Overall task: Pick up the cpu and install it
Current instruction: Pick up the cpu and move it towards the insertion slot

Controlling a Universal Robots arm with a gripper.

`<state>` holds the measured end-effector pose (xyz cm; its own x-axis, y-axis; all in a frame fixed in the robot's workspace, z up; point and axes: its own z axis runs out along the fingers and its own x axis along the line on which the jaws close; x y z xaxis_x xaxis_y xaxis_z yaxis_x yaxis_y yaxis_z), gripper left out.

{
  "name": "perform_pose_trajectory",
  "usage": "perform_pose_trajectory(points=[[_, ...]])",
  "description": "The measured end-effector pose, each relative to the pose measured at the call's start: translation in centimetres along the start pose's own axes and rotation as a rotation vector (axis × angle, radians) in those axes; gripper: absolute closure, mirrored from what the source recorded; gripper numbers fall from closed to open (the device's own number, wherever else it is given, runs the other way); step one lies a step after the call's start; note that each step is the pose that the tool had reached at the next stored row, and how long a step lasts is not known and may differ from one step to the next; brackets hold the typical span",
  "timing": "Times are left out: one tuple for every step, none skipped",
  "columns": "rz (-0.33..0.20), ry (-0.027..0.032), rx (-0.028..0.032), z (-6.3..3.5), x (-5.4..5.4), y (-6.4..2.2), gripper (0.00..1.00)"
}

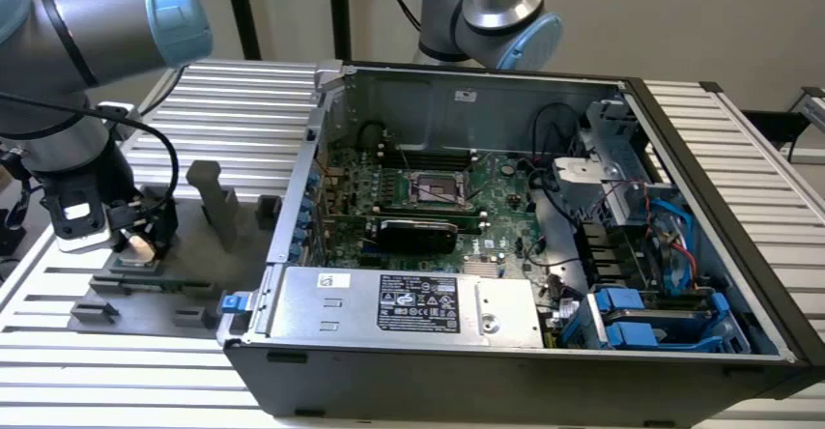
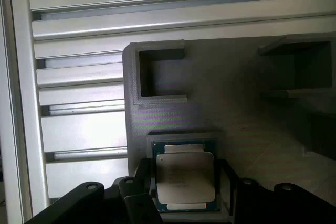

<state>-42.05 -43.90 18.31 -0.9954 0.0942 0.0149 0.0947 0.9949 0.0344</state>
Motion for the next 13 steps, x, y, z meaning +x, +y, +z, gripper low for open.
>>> perform_pose_trajectory(points=[[0.0,-0.0005,0.0003,0.0,0.0,0.01,0.38],[0.0,-0.0015,0.0006,0.0,0.0,0.02,0.38],[0.0,-0.0026,0.0009,-0.01,0.0,0.03,0.38],[0.0,-0.0037,0.0014,-0.02,0.0,0.03,0.38],[0.0,-0.005,0.0019,-0.03,-0.01,0.04,0.38],[0.0,-0.006,0.0025,-0.05,0.0,0.04,0.38],[0.0,-0.0068,0.0033,-0.07,0.0,0.05,0.38],[0.0,-0.0076,0.0041,-0.1,0.0,0.05,0.38],[0.0,-0.0085,0.0049,-0.11,0.0,0.05,0.38],[0.0,-0.0095,0.0054,-0.13,0.0,0.05,0.38],[0.0,-0.0104,0.0061,-0.16,0.0,0.05,0.38],[0.0,-0.011,0.0069,-0.19,0.0,0.06,0.38],[0.0,-0.0113,0.0074,-0.25,0.01,0.06,0.38]])
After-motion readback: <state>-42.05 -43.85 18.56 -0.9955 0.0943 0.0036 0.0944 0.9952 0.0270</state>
